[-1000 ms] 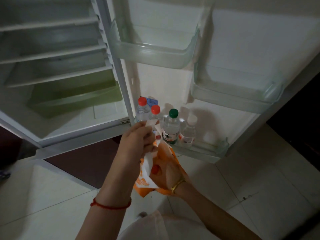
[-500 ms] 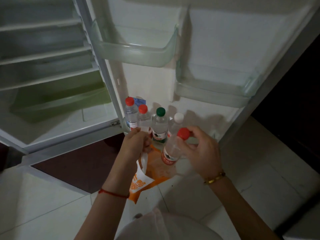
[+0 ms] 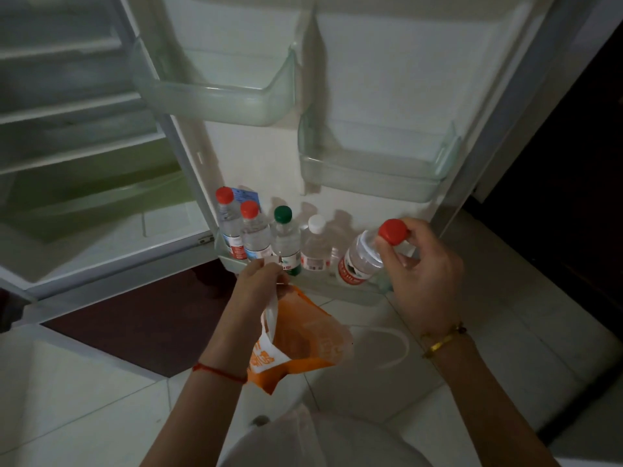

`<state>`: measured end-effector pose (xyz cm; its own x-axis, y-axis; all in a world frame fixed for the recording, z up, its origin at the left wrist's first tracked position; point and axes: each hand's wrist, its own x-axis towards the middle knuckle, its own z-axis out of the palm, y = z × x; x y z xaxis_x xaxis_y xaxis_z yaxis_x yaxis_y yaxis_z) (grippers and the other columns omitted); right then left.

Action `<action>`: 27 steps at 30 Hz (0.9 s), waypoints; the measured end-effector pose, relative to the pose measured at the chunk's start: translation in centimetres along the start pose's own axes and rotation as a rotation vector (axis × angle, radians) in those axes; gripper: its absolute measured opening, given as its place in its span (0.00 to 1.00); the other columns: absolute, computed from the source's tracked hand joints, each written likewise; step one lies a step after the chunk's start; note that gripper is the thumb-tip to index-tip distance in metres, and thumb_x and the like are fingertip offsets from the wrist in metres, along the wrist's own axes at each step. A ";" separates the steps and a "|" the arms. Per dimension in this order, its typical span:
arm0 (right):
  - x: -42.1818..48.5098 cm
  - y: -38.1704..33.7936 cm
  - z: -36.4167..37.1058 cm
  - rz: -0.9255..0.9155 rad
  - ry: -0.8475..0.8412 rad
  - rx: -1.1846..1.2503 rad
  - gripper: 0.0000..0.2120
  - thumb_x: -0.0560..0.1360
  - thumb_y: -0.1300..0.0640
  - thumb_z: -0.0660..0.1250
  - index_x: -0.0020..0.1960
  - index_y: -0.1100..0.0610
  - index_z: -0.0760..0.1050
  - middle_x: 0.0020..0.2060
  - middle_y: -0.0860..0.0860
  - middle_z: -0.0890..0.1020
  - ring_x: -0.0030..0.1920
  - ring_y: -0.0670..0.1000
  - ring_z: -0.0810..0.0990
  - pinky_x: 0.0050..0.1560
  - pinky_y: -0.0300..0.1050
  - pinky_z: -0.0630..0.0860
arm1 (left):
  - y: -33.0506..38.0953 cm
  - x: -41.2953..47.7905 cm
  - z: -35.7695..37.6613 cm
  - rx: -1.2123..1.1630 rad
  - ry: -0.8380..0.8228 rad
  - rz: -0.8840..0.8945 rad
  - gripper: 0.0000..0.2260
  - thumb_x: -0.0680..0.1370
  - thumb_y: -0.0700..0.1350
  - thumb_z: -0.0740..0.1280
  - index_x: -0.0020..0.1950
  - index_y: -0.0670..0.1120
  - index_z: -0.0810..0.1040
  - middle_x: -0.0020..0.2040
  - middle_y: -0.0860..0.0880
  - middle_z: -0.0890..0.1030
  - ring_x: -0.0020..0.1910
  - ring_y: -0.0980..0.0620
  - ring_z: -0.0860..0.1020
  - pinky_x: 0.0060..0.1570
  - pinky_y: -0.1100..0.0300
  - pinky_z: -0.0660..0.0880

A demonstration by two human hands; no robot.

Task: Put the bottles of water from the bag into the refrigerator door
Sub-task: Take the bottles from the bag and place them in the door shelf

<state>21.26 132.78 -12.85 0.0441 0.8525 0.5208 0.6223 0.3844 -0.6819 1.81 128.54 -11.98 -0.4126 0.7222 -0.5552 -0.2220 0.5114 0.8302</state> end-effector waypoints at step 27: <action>1.6 3.9 8.0 -0.104 -0.195 0.002 0.16 0.76 0.50 0.67 0.59 0.59 0.75 0.52 0.54 0.80 0.54 0.50 0.76 0.55 0.47 0.75 | -3.5 -1.7 -3.2 -0.019 0.196 0.090 0.09 0.79 0.39 0.61 0.48 0.50 0.80 0.46 0.44 0.81 0.49 0.47 0.78 0.54 0.53 0.76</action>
<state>17.48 138.48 -18.83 -0.1730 0.8604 0.4794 0.6138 0.4748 -0.6307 0.44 124.02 -13.74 -0.5949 0.6592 -0.4600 -0.1925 0.4388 0.8777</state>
